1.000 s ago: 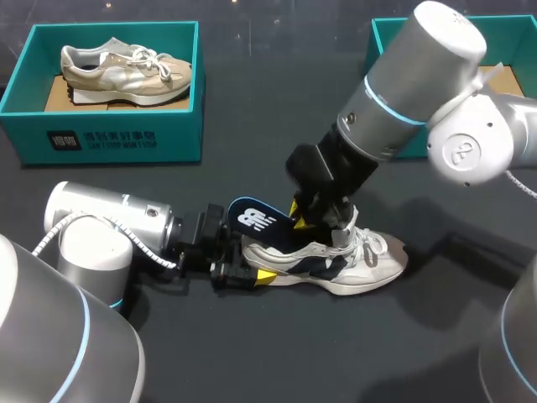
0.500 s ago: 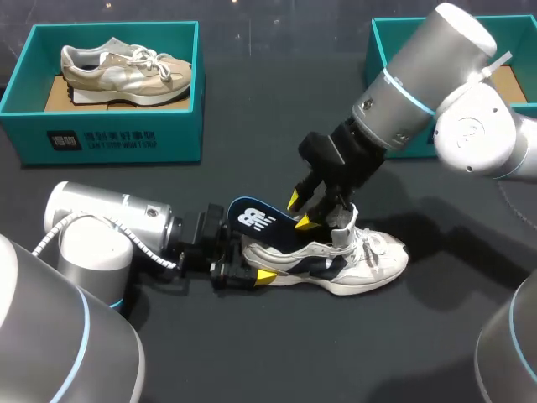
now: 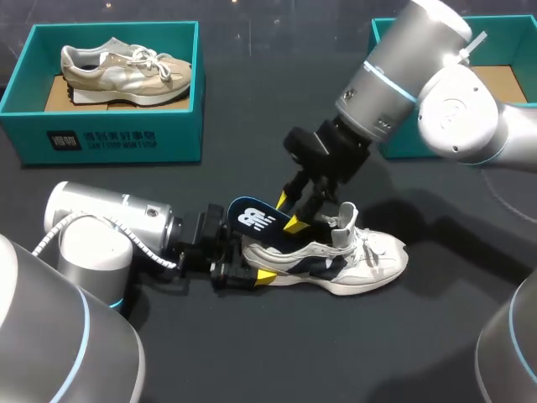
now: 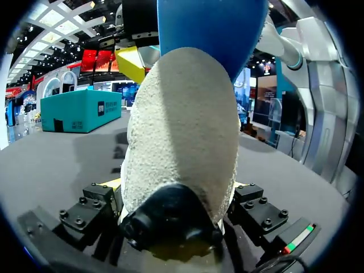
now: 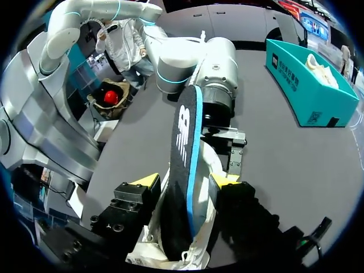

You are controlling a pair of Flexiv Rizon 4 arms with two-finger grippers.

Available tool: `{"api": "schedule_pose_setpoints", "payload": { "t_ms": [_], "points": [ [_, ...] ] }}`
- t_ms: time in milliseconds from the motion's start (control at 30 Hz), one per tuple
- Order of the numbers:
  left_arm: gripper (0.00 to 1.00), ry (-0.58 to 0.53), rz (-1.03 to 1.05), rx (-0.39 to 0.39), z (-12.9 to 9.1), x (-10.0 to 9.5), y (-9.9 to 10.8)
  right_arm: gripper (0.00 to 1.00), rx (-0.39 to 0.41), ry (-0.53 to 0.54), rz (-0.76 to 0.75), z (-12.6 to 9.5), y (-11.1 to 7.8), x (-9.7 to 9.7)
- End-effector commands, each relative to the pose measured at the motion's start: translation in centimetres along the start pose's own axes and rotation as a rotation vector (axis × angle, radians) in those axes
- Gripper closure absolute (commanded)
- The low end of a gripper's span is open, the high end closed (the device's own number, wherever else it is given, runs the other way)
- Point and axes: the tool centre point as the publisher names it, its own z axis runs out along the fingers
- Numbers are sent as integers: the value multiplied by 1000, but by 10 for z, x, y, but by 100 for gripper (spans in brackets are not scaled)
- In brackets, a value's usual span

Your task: Take the shoe out of the shoebox, open the shoe tongue, remove and reinsert the insole, then place the shoe into the shoebox

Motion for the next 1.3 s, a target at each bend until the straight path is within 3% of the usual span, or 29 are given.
{"api": "schedule_pose_setpoints", "payload": {
  "t_ms": [33,367,967,1300],
  "points": [
    [100,1,0,-3,0,-1,3,50,10,23,29,7,3,-4],
    [100,1,0,-3,0,-1,3,52,-11,56,123,13,2,6],
    [100,1,0,-3,0,-1,3,55,-42,114,203,22,18,5],
    [100,1,0,-3,0,-1,3,67,-61,129,264,30,14,7]
  ]
}}
